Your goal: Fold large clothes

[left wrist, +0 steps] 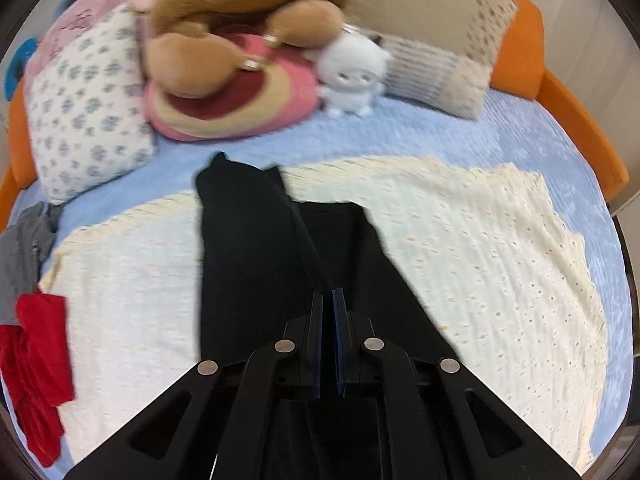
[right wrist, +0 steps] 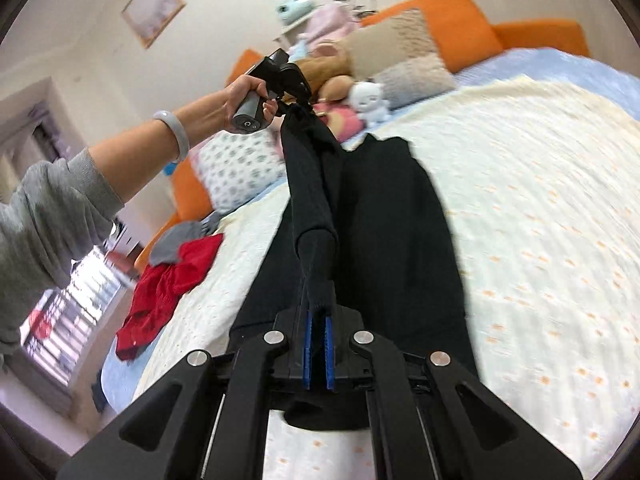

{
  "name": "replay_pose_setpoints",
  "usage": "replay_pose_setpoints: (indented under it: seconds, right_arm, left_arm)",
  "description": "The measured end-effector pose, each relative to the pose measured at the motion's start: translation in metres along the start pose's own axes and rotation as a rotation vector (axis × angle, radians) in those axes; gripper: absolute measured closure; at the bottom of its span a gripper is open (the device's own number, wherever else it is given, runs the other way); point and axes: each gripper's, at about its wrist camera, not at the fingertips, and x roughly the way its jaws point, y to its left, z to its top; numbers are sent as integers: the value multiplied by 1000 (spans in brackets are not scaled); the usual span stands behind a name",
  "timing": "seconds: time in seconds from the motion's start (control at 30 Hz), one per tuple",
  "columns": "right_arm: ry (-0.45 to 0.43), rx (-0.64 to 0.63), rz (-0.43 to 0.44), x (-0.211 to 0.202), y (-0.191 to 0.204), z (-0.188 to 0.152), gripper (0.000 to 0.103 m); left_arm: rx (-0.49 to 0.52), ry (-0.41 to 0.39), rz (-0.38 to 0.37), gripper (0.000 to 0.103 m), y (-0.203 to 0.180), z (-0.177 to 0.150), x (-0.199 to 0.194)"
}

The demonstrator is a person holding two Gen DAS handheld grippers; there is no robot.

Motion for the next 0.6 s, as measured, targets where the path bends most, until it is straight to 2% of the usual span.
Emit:
replay_pose_setpoints:
  seconds: [0.13, 0.23, 0.43, 0.6]
  right_arm:
    - [6, 63, -40, -6, -28, -5, 98]
    - [32, 109, -49, -4, -46, -12, 98]
    - [64, 155, -83, 4, -65, -26, 98]
    - [82, 112, -156, 10, -58, -29, 98]
  left_arm:
    - [47, 38, -4, 93, -47, -2, 35]
    - [79, 58, 29, 93, -75, -4, 65]
    - [65, 78, 42, 92, -85, -20, 115]
    - [89, 41, 43, 92, -84, -30, 125]
